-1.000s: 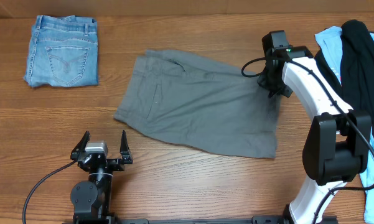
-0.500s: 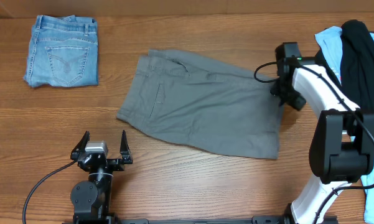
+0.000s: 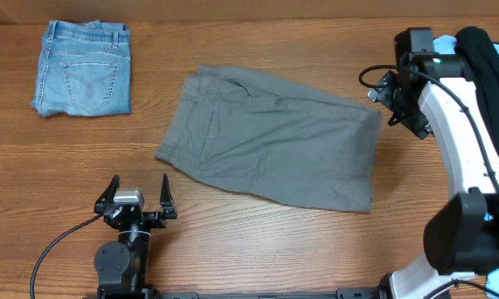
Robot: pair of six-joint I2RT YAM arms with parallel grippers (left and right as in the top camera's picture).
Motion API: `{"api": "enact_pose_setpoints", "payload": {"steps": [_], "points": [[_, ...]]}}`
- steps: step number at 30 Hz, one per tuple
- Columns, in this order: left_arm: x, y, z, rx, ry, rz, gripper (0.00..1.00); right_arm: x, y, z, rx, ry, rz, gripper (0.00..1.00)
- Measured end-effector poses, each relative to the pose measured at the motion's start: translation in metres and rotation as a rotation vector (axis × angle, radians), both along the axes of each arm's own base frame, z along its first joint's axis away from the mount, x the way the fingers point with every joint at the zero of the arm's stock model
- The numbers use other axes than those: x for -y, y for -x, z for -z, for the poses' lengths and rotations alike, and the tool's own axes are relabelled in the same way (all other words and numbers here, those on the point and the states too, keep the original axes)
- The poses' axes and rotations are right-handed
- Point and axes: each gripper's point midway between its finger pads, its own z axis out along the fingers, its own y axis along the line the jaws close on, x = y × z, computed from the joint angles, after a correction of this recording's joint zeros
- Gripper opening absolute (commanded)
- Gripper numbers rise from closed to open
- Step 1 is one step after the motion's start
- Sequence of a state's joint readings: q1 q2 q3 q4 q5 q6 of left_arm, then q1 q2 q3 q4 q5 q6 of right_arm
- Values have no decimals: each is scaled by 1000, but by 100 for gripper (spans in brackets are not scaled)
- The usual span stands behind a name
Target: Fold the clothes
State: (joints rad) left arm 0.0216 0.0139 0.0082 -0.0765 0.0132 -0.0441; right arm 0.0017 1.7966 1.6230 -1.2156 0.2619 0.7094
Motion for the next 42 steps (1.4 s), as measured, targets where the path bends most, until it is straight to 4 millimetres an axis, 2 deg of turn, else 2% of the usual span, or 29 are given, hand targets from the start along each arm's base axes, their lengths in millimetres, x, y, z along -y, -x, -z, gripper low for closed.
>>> {"api": "enact_pose_setpoints", "payload": {"steps": [2, 12, 25, 28, 30, 32, 34, 39, 42], "points": [[0, 0, 0, 0, 0, 0, 100, -1, 2, -7, 15, -5, -1, 100], [0, 0, 0, 0, 0, 0, 100, -3, -2, -6, 26, -23, -3, 100], [0, 0, -1, 3, 0, 2, 100, 13, 4, -5, 8, 15, 27, 100], [11, 0, -12, 51, 11, 61, 100, 14, 10, 3, -21, 23, 30, 100], [22, 0, -21, 86, 19, 126, 100, 14, 14, 8, -37, 22, 29, 100], [38, 4, -39, 158, 25, 224, 100, 11, 21, 18, -68, 4, 25, 100], [45, 6, -44, 178, 29, 267, 100, 8, 21, 26, -68, -11, 22, 100], [53, 7, -54, 159, 56, 316, 100, 2, 24, 48, -78, -49, 14, 100], [55, 2, -69, 100, 68, 326, 100, -3, 28, 57, -88, -78, 9, 100]]}}
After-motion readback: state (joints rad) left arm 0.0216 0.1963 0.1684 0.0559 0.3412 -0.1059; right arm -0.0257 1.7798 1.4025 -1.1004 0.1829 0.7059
